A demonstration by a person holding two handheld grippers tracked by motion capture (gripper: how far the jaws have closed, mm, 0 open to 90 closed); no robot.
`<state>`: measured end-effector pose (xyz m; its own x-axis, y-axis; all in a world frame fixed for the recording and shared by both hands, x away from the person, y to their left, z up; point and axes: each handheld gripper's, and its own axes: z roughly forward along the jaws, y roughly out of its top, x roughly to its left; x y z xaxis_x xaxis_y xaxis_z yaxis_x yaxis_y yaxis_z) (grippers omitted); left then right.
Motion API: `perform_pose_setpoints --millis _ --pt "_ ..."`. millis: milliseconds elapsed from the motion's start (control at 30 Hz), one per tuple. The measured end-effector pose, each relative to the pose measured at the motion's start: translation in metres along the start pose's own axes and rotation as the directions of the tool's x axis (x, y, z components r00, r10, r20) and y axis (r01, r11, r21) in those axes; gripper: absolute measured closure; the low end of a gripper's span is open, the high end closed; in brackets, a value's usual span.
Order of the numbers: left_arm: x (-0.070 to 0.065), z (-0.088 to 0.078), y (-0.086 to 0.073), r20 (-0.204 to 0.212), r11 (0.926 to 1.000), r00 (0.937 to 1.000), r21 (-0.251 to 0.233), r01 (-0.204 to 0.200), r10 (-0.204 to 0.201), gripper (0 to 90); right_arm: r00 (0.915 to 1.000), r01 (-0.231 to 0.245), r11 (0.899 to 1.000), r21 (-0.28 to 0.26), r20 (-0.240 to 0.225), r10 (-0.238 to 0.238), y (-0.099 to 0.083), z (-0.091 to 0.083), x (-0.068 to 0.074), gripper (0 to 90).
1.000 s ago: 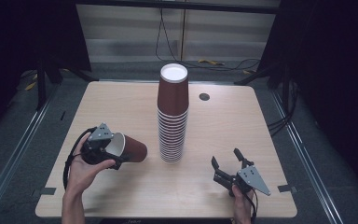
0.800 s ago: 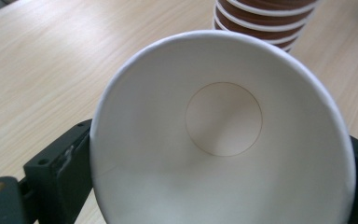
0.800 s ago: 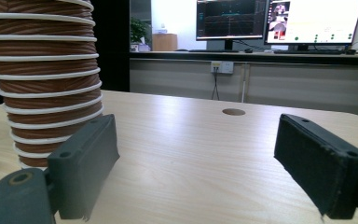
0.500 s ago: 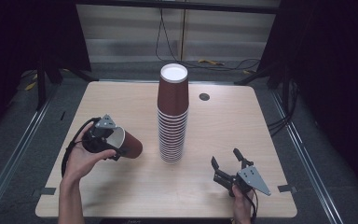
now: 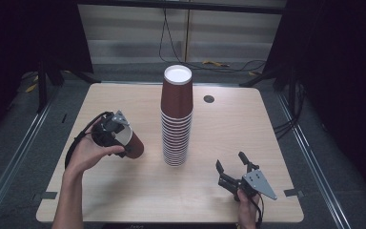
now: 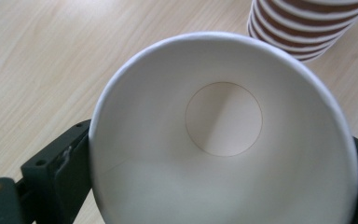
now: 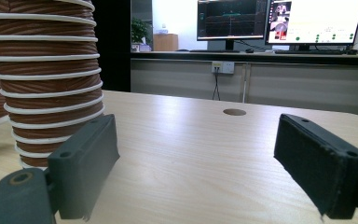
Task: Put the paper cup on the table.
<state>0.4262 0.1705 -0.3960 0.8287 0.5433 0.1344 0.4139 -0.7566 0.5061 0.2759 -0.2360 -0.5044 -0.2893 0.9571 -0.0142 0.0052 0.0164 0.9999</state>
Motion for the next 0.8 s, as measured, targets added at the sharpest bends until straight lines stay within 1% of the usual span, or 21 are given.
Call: perform_pose_setpoints --millis 67,133,167,200,233,267,300,367,400,433,467,500,533,633,667,700,733,767,800 --pt "0.002 0.002 0.002 0.008 0.9998 1.0 0.019 0.005 -0.005 3.6 0.9999 0.0 1.0 0.0 -0.013 0.0 0.0 0.0 0.0 13.0" --pt "0.003 0.004 0.004 0.024 0.9996 0.9997 0.029 -0.004 0.004 3.4 1.0 0.001 1.0 0.0 -0.01 -0.001 0.0 -0.001 0.0 13.1" --pt "0.003 0.006 0.005 0.029 0.9996 0.9996 0.03 0.001 -0.002 3.3 1.0 -0.001 1.0 0.001 -0.01 0.001 0.0 -0.001 0.0 13.1" --pt "0.003 0.008 0.006 0.021 0.9992 0.9997 0.038 -0.013 0.012 3.2 1.0 0.002 1.0 0.0 -0.009 -0.002 0.0 -0.001 0.0 13.1" --pt "0.003 0.009 0.007 0.025 0.9989 0.9996 0.044 -0.016 0.015 3.2 1.0 0.001 1.0 0.0 -0.01 -0.001 0.0 -0.001 0.0 13.1" --pt "0.002 0.011 0.007 0.026 0.9992 0.9996 0.038 -0.011 0.01 3.2 1.0 0.002 1.0 0.0 -0.009 -0.002 0.0 -0.001 0.0 13.1" --pt "0.002 0.012 0.008 0.026 0.9984 0.9992 0.048 -0.031 0.03 3.1 1.0 0.001 1.0 0.0 -0.009 -0.001 0.0 -0.001 0.0 13.1" --pt "0.002 0.018 0.01 0.028 0.9976 0.999 0.059 -0.037 0.035 2.9 1.0 0.001 1.0 0.0 -0.009 -0.001 0.0 -0.001 0.0 13.2" --pt "0.002 0.02 0.011 0.032 0.9969 0.999 0.071 -0.033 0.031 2.8 1.0 0.001 1.0 0.001 -0.009 -0.001 0.0 -0.001 0.0 13.2" --pt "0.001 0.023 0.012 0.033 0.9958 0.9986 0.081 -0.043 0.04 2.8 1.0 0.001 1.0 0.0 -0.01 -0.001 0.0 -0.001 0.0 13.2" --pt "0.001 0.026 0.013 0.036 0.9955 0.9986 0.085 -0.043 0.04 2.8 1.0 0.001 1.0 0.0 -0.009 -0.001 0.0 -0.001 0.0 13.2" --pt "0.001 0.028 0.014 0.035 0.9956 0.9983 0.08 -0.049 0.046 2.1 1.0 0.0 1.0 0.0 -0.009 0.0 0.0 -0.001 0.0 13.2" --pt "0.0 0.029 0.015 0.032 0.9966 0.9987 0.071 -0.042 0.04 2.4 1.0 0.0 1.0 0.002 -0.009 0.0 0.0 -0.001 0.0 13.2" --pt "0.0 0.033 0.019 0.028 0.9966 0.9985 0.067 -0.048 0.046 2.2 0.9999 0.0 1.0 0.001 -0.013 0.0 0.0 -0.001 0.0 13.3" --pt "-0.001 0.034 0.019 0.027 0.9977 0.999 0.057 -0.037 0.036 2.1 0.9999 0.0 1.0 0.002 -0.013 0.0 0.0 -0.001 0.0 13.3" --pt "0.0 0.035 0.02 0.027 0.9973 0.9986 0.056 -0.047 0.046 2.0 0.9999 0.001 1.0 0.001 -0.014 -0.001 0.0 -0.001 -0.001 13.3" --pt "0.0 0.037 0.02 0.028 0.9987 0.999 0.035 -0.037 0.036 2.0 0.9999 0.0 1.0 0.002 -0.014 0.0 0.0 -0.001 0.0 13.3" --pt "0.0 0.038 0.02 0.03 0.9991 0.9991 0.029 -0.031 0.03 2.0 0.9999 -0.001 1.0 0.002 -0.015 0.001 0.0 -0.001 0.0 13.3" --pt "0.0 0.04 0.02 0.03 0.9998 0.9995 0.013 -0.013 0.012 2.0 0.9999 0.0 1.0 0.001 -0.015 0.0 0.0 -0.001 0.0 13.3"
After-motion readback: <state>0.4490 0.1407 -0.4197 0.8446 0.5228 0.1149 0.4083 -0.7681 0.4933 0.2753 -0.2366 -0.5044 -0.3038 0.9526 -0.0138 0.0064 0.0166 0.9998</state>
